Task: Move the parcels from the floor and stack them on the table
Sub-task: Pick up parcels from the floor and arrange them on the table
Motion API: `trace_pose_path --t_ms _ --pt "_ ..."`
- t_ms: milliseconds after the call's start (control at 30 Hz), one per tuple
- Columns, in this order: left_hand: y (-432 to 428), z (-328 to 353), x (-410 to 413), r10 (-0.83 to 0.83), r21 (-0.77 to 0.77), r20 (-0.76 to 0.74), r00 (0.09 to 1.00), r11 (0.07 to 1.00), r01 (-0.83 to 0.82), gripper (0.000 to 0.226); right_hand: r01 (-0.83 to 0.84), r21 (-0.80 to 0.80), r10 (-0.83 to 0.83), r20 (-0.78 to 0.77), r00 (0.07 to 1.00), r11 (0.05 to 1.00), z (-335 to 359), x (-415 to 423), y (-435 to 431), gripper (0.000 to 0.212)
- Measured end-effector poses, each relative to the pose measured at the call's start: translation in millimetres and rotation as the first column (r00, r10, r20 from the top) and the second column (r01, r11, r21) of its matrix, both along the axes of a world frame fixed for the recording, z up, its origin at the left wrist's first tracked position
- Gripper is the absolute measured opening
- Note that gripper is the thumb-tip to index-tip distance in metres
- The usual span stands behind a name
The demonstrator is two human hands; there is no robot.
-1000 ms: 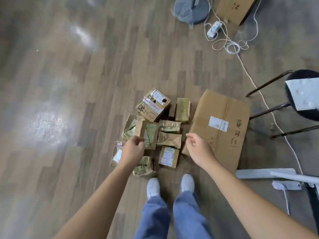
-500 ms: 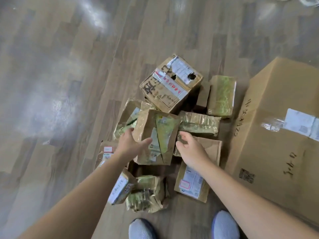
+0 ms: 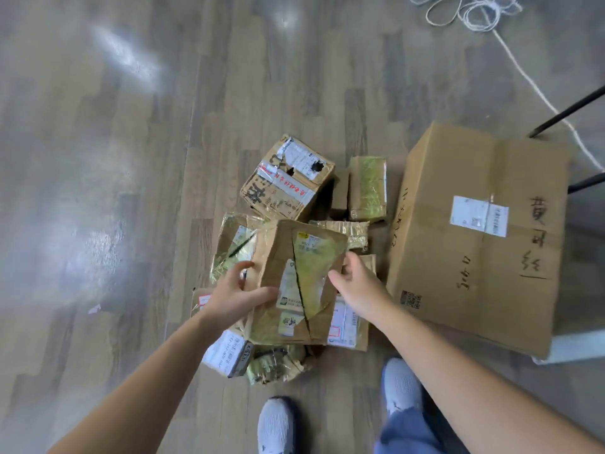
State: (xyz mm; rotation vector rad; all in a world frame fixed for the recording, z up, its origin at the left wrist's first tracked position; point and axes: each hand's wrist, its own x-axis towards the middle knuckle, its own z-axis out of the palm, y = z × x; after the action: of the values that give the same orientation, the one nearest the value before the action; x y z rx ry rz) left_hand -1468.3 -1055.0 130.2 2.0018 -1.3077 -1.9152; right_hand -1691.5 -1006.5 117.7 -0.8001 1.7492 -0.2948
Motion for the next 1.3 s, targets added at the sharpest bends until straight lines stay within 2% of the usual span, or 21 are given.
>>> trace_pose_path --t_ms 100,200,333,500,633,767,867,933,1033,1067,1133,1233,1300 --pt "-6 104 -19 -0.124 -0.092 -0.113 0.986 0.989 0.114 0.063 0.130 -0.126 -0.141 -0.081 0.987 0.983 118 -28 6 0.074" --pt "-4 210 -39 -0.202 -0.126 -0.247 0.948 0.976 0.176 0.068 0.132 -0.255 -0.163 -0.105 0.981 0.958 247 -57 30 0.086" --pt "13 335 -69 -0.371 -0.217 -0.351 0.859 0.925 0.311 0.090 0.060 -0.331 -0.135 -0.210 0.968 0.942 405 -87 88 0.075" --pt "67 455 -131 -0.602 -0.243 -0.464 0.650 0.792 0.559 0.076 0.250 -0.383 -0.342 -0.193 0.920 0.889 539 -124 199 0.060" --pt "138 540 -200 -0.762 -0.394 -0.461 0.455 0.635 0.664 0.064 0.375 -0.447 -0.487 -0.167 0.857 0.812 617 -153 313 0.053" --pt "226 605 -276 -0.886 -0.510 -0.403 0.230 0.426 0.747 0.062 0.490 -0.483 -0.596 -0.086 0.798 0.726 667 -188 439 0.051" --pt "306 649 -330 -0.954 -0.600 -0.293 0.063 0.234 0.765 0.060 0.602 -0.464 -0.675 0.015 0.738 0.649 700 -203 537 0.053" --pt "368 675 -364 -0.983 -0.658 -0.180 -0.042 0.088 0.748 0.061 0.631 -0.475 -0.720 -0.007 0.694 0.613 714 -211 598 0.053" --pt "453 700 -408 -0.984 -0.724 0.003 -0.178 -0.125 0.678 0.068 0.638 -0.522 -0.780 -0.089 0.619 0.565 722 -223 684 0.065" --pt "479 706 -419 -0.980 -0.735 0.026 -0.197 -0.152 0.661 0.067 0.652 -0.546 -0.810 -0.090 0.579 0.526 724 -226 708 0.067" --pt "524 716 -436 -0.987 -0.769 0.001 -0.161 -0.104 0.631 0.055 0.690 -0.601 -0.875 -0.030 0.484 0.403 725 -234 752 0.068" --pt "572 719 -463 -0.997 -0.837 -0.065 0.039 0.076 0.542 0.048 0.722 -0.646 -0.937 0.031 0.349 0.248 723 -246 804 0.057" --pt "594 720 -484 -0.978 -0.809 -0.108 0.178 0.190 0.557 0.040 0.727 -0.663 -0.952 0.074 0.298 0.176 719 -256 828 0.057"
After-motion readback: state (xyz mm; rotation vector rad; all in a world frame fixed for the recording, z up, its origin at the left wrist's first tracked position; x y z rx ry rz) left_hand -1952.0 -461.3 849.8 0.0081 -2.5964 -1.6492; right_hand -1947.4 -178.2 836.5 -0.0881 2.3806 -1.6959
